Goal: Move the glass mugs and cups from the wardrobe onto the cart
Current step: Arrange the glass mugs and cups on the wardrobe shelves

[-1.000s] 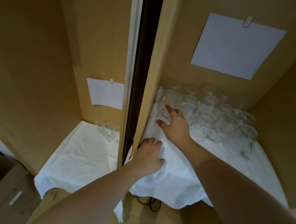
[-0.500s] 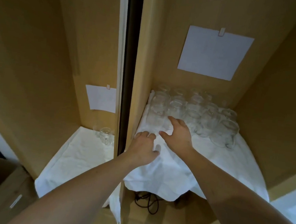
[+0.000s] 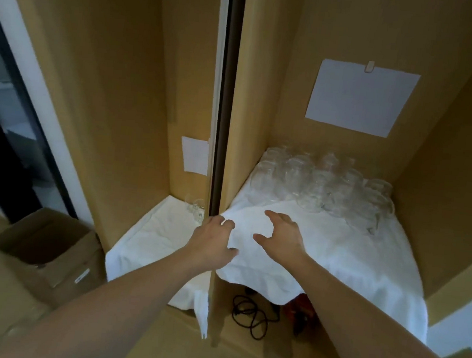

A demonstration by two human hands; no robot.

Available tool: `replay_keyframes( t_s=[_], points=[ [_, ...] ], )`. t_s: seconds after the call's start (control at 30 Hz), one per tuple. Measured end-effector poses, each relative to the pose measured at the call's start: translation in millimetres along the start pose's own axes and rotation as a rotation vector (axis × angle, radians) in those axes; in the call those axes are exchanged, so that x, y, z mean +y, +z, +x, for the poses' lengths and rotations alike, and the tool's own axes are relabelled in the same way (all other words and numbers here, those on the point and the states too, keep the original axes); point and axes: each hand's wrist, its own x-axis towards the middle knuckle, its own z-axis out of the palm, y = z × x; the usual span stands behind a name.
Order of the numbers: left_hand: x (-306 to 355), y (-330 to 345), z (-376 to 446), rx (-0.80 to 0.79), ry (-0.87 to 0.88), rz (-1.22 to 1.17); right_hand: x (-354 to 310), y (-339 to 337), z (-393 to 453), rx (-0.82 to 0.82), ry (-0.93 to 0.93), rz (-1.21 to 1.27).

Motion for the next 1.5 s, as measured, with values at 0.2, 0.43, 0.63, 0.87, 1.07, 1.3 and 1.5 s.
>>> replay_keyframes(
  t_s=[0.2,0.43,0.63,0.87,1.07,1.3,1.5],
  points=[
    [-23.3,-13.1,-25.6,0.019,-0.066,0.052,-30.6,18.5,-19.5,-0.015,-0.081,-0.020],
    [-59.3,-14.1,-22.4,0.016,-0.058,0.053,-54.2,29.8,-20.8,-0.033,-0.069,-0.052],
    [-112.1,-36.9,-16.9,-0.016,0.014,0.131,-105.0,60.3,-5.6,-0.023,-0.026,-0.023],
    [-204.2,-74.7,-13.7,-0.034,0.026,0.124,-191.4,123.1,11.8,-0.091,-0.026,0.003],
    [-291.2,-92.9,-18.7,-0.075,-0.070,0.031,-259.1,165.4,33.0,-0.114,0.003,0.035],
    [-353.0,-96.4,-14.2,-0.138,-0.117,-0.002,-296.1,203.8,35.5,-0.177,0.046,0.017],
    [-377.9,-89.2,14.1,-0.151,-0.122,-0.027,-290.1,210.6,62.7,-0.206,0.097,-0.007]
  ],
)
